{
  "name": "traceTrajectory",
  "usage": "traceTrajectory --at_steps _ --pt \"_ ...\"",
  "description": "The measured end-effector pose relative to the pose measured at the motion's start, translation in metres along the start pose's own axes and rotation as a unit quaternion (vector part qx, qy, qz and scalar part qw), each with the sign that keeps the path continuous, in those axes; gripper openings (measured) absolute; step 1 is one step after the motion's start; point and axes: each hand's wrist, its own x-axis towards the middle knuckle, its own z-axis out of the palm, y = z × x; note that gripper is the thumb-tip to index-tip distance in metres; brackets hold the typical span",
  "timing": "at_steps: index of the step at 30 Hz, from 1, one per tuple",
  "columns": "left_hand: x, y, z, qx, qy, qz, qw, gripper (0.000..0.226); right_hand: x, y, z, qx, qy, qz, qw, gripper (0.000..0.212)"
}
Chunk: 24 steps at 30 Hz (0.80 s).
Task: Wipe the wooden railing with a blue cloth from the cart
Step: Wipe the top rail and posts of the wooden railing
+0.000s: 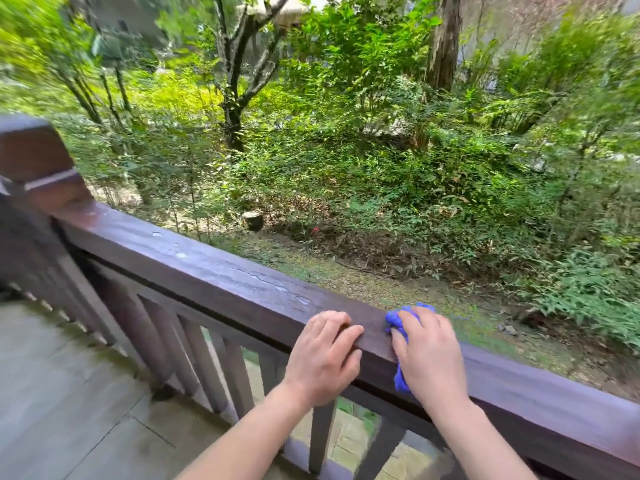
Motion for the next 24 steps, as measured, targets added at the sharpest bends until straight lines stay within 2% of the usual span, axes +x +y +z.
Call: traceTrajectory --at_steps 2,4,7,9,12,14,16,18,19,20,22,24 --pt "-0.004 -0.024 -0.012 0.006 0.026 -0.009 1.000 0.024 0.001 -0.023 0.009 0.021 0.000 -0.062 0.998 0.030" --pt "-0.004 -0.061 -0.030 0.053 0.046 -0.041 0.997 0.023 0.006 -0.031 0.015 0.049 -0.012 -0.080 0.996 0.027" --pt "0.006 -0.128 -0.060 0.130 0.053 -0.124 0.982 0.027 0.017 -0.033 0.017 0.063 -0.034 -0.043 0.997 0.026" --pt "0.016 -0.165 -0.076 0.155 0.011 -0.173 0.973 0.037 0.019 -0.035 0.021 0.062 -0.048 -0.035 0.996 0.030" --pt "0.017 -0.195 -0.080 0.151 -0.052 -0.185 0.970 0.043 0.019 -0.034 0.023 0.064 -0.055 -0.012 0.996 0.032" --pt "0.015 -0.200 -0.078 0.139 -0.041 -0.188 0.971 0.038 0.019 -0.047 0.024 0.069 -0.022 0.015 0.997 0.026" --pt "0.015 -0.201 -0.075 0.128 -0.022 -0.196 0.972 0.032 0.017 -0.066 0.029 0.066 0.007 -0.029 0.997 0.029" --pt "0.014 -0.203 -0.073 0.119 -0.009 -0.196 0.973 0.031 0.014 -0.072 0.031 0.073 -0.011 -0.120 0.990 0.033" --pt "0.013 -0.203 -0.073 0.115 -0.003 -0.193 0.974 0.031 0.017 -0.065 0.030 0.070 -0.026 -0.137 0.988 0.033" --pt "0.013 -0.204 -0.073 0.113 0.000 -0.191 0.975 0.031 0.020 -0.054 0.029 0.060 -0.047 -0.121 0.990 0.033" --pt "0.013 -0.205 -0.073 0.111 -0.005 -0.196 0.974 0.030 0.028 -0.039 0.026 0.032 -0.070 -0.023 0.997 0.034" --pt "0.014 -0.205 -0.073 0.110 -0.014 -0.205 0.972 0.029 0.039 -0.052 0.028 0.017 -0.054 0.049 0.997 0.024"
